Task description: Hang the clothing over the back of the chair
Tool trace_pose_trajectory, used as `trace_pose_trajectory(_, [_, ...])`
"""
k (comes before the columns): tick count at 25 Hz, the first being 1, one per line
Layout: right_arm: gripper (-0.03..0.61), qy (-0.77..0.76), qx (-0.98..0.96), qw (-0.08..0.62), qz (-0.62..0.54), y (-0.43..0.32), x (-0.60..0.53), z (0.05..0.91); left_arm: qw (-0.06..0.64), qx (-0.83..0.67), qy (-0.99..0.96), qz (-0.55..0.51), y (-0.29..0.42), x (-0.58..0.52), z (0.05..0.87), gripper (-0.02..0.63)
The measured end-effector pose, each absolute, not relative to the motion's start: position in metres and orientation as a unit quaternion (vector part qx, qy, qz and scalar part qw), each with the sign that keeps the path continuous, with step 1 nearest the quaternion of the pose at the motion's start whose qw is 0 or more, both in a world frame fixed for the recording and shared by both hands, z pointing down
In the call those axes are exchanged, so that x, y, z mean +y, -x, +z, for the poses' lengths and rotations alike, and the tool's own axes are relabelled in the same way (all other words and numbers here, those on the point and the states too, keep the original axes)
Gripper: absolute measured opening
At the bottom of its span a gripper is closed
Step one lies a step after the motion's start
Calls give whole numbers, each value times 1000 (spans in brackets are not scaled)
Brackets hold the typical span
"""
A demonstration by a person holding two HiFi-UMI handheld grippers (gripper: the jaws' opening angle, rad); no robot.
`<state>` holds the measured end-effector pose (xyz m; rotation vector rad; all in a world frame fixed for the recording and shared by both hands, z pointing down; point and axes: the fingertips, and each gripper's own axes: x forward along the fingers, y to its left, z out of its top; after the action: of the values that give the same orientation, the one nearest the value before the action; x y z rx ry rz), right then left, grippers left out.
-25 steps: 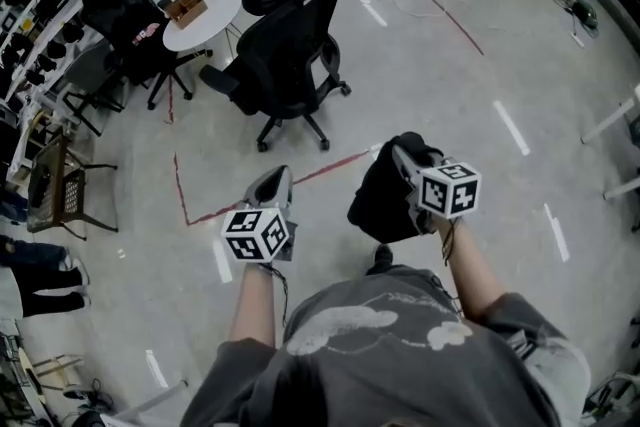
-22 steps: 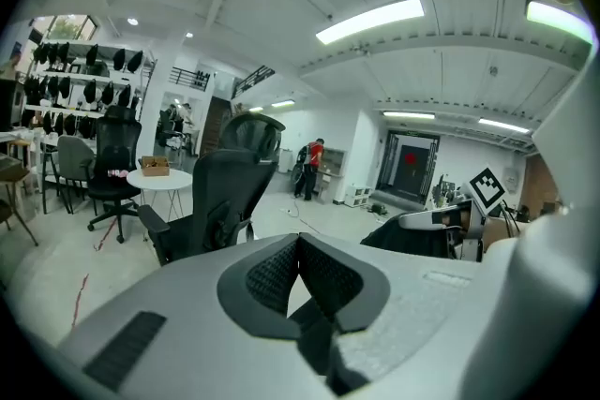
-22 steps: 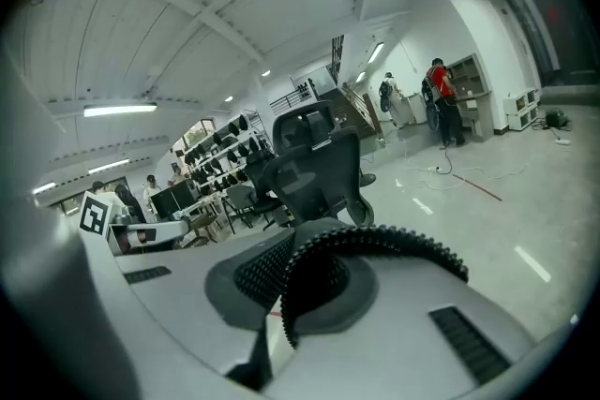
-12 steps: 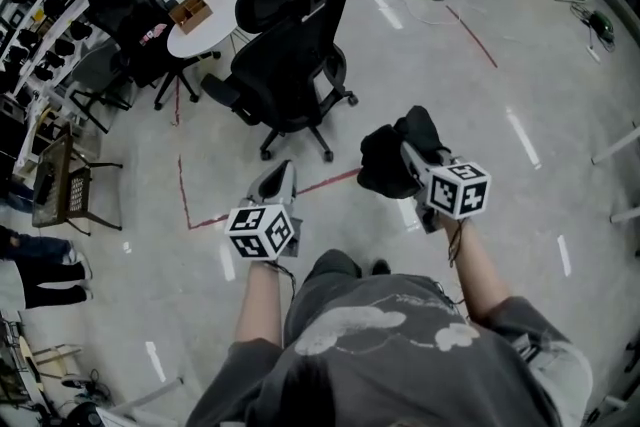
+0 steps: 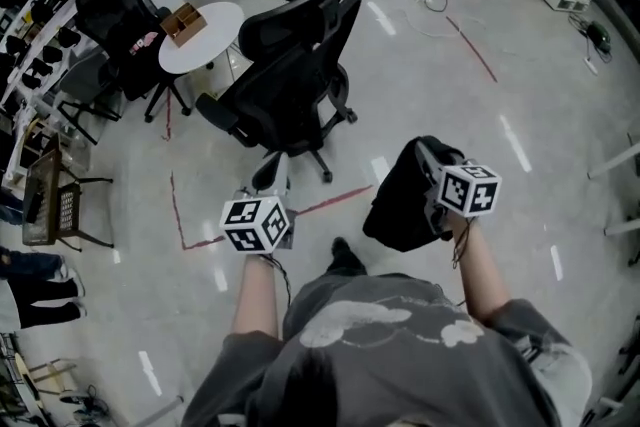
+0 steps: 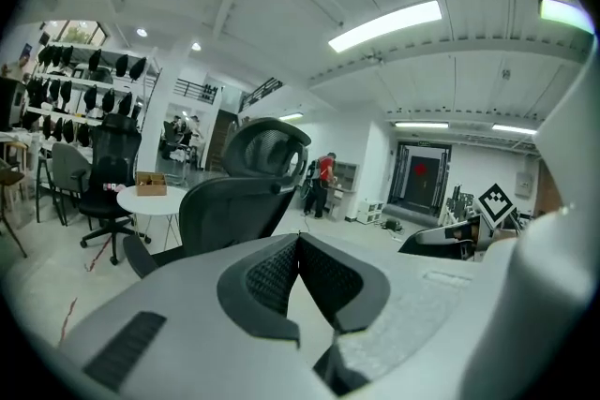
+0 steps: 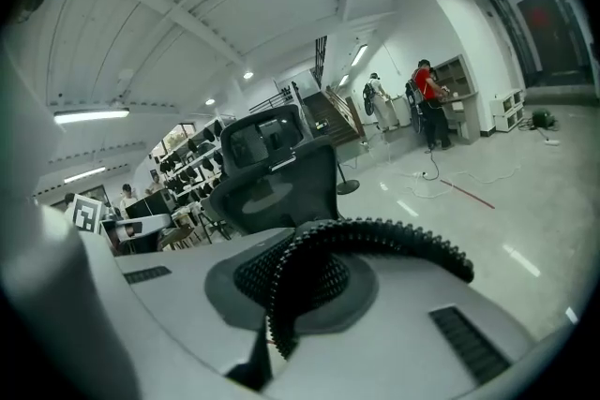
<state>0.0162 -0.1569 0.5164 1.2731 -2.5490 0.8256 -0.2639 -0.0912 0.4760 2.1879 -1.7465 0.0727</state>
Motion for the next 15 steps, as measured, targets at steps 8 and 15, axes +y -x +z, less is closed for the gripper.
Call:
trace_pose_trajectory(8, [-6,-438,-858,74,256,27,-242,491,153,-624,-766,-5,318,-171,458,2])
trace_pose_trajectory(15, [-6,-443,-854,78,262,57,-281,501,147,-619,-771,-11,348,-209,457,2])
